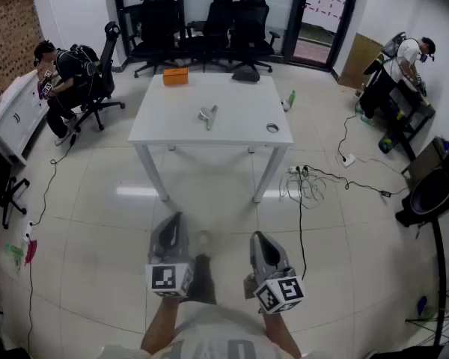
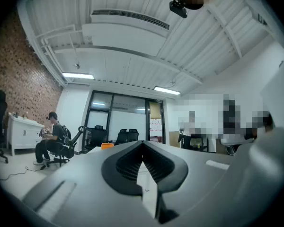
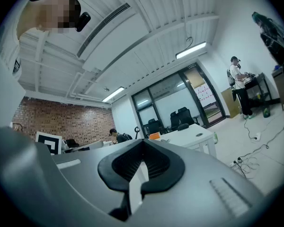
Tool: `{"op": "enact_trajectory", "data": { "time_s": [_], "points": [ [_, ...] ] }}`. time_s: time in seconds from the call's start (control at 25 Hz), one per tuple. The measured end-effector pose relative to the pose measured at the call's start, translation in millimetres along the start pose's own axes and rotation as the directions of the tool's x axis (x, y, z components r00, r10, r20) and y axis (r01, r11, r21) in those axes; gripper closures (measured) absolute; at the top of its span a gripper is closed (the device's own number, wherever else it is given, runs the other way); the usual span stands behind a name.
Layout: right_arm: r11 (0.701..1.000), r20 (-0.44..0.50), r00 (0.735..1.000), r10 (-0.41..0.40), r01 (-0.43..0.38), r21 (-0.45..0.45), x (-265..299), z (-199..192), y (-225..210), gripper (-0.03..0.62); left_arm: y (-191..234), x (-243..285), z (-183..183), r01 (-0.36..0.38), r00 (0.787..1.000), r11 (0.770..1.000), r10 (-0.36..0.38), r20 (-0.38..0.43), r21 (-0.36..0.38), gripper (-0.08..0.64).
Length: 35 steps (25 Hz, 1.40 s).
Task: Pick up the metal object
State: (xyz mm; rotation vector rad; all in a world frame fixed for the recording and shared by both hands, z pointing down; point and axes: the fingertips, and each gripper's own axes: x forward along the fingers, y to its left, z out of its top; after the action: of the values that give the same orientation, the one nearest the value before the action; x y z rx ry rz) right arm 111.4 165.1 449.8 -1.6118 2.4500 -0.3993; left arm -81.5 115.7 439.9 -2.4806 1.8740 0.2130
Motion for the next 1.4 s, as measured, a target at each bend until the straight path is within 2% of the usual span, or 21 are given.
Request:
{"op": "enact_trajectory", "data": {
  "time_s": [0.16,0.28,0.52,0.64,0.76,0.84,1.08,1.2,1.4],
  "points": [
    [0.999,0.017,0.999,-0.037,0.037,0.006,76.9,12.8,-26.1,0.580,39.8,72.7,1.6,0.003,1.000,1.000,-0.003,0.012,0.008,0.560],
    [0.999,0.026,0.999,-0.038,0.039,-0.037,142.7,33.2,-38.6,0.580,71.3,133.9,4.9,-0.006,1.000,1.000,0.006,0.010,-0.001,0.560],
    [0.998,0.032,0.998,-0.056,0.057,-0.033,278.0,45.8,-73.0,0.580,122.8,260.6,-17.0,0.000,0.999,0.999,0.002,-0.046,0.037,0.560],
    [0.998,0.019,0.998,-0.058,0.058,-0.018,328.8,45.5,-84.9,0.580,138.3,309.4,-10.4,0.019,0.999,0.998,-0.016,-0.039,0.067,0.560],
    [0.999,0.004,0.999,-0.036,0.036,-0.014,368.1,46.7,-95.3,0.580,149.8,351.3,-10.9,0.006,0.999,0.997,-0.003,-0.033,0.082,0.560],
    [1.000,-0.017,1.000,-0.017,0.016,-0.020,389.1,43.6,-100.4,0.580,161.2,371.8,-13.6,-0.019,0.999,0.996,0.022,-0.027,0.091,0.560],
    [0.999,-0.088,0.996,0.024,-0.028,-0.042,440.0,39.0,-112.0,0.580,185.6,399.4,-9.5,-0.085,0.996,0.995,0.086,-0.004,0.056,0.560],
    [0.997,-0.092,0.995,0.038,-0.043,-0.057,454.2,42.4,-119.1,0.580,180.1,415.8,-17.5,-0.085,0.996,0.995,0.086,-0.026,0.054,0.560],
    [0.999,-0.086,0.996,0.022,-0.025,-0.027,463.4,42.4,-146.0,0.580,151.6,440.5,-12.0,-0.057,0.998,0.997,0.059,-0.035,0.057,0.560]
  ]
}}
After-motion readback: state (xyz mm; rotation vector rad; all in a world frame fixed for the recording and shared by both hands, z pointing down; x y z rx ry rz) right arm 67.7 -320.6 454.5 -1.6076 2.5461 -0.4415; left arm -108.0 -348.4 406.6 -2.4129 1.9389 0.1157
